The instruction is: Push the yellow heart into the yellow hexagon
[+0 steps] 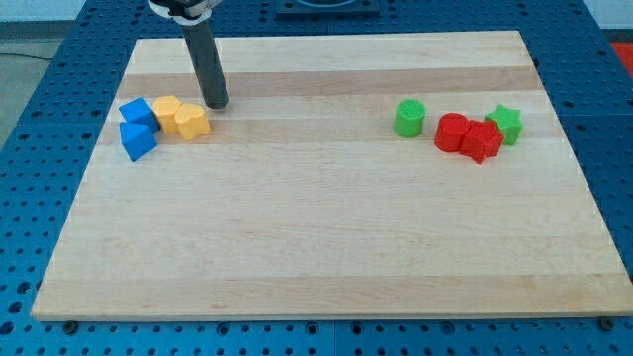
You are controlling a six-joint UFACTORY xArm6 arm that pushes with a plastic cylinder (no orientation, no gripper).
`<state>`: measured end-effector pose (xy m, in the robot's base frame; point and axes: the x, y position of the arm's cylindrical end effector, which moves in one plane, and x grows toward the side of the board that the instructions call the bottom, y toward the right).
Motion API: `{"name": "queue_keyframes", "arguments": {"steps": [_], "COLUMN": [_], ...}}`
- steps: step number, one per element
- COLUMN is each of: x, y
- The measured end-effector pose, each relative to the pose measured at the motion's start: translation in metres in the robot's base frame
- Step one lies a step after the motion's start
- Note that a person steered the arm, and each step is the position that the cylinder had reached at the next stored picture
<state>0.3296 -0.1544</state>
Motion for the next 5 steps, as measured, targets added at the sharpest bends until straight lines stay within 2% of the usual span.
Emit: {"name": "queue_keyframes", "arguments": {"steps": [4,5], "x": [-0.004,0.001], "y": [0.0,0.048]}}
